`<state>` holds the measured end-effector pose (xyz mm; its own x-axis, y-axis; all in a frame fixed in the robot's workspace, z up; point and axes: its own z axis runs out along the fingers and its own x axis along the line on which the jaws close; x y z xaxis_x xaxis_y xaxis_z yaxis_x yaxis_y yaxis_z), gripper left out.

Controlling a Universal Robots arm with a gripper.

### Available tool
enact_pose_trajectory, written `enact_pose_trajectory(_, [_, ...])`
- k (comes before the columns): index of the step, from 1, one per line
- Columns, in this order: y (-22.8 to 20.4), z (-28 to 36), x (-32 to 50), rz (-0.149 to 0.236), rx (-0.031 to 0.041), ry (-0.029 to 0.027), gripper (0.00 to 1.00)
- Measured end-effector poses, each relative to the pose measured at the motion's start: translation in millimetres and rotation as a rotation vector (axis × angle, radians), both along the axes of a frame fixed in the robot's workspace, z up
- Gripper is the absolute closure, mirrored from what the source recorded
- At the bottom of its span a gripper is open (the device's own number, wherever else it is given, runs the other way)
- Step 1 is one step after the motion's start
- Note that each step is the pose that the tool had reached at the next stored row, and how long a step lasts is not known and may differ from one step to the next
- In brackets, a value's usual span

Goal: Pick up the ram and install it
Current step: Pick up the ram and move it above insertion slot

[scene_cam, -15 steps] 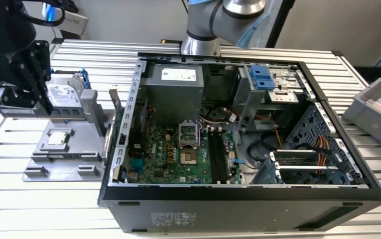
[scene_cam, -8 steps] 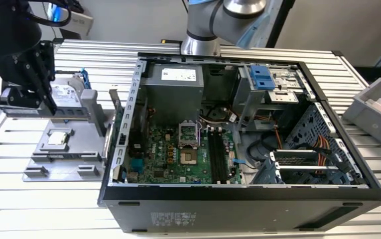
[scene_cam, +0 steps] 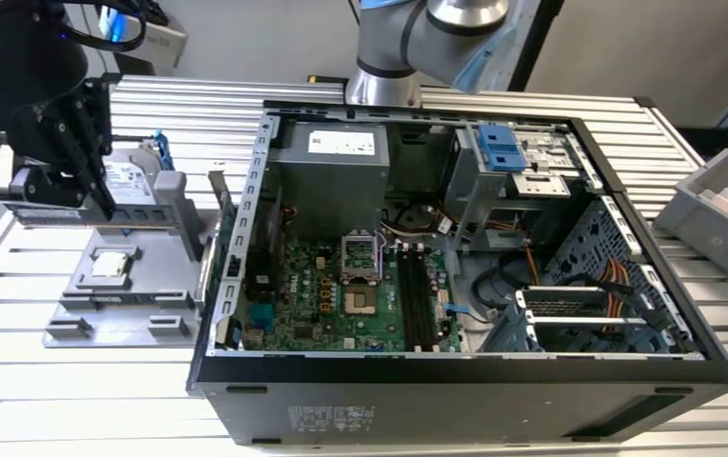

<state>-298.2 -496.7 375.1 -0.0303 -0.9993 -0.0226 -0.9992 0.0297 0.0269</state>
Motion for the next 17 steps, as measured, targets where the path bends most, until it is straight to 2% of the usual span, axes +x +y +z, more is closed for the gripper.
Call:
enact_pose_trajectory(4, [0.0,1.1,0.5,0.0,-0.001,-0.0012,1.0])
enact_pose_trajectory(8, [0.1,9.0,0.5,0.0,-0.0025,-0.0018,1.0])
enact_pose_trajectory(17, [0.2,9.6,1.3,0.0,-0.0065,-0.0017,1.0])
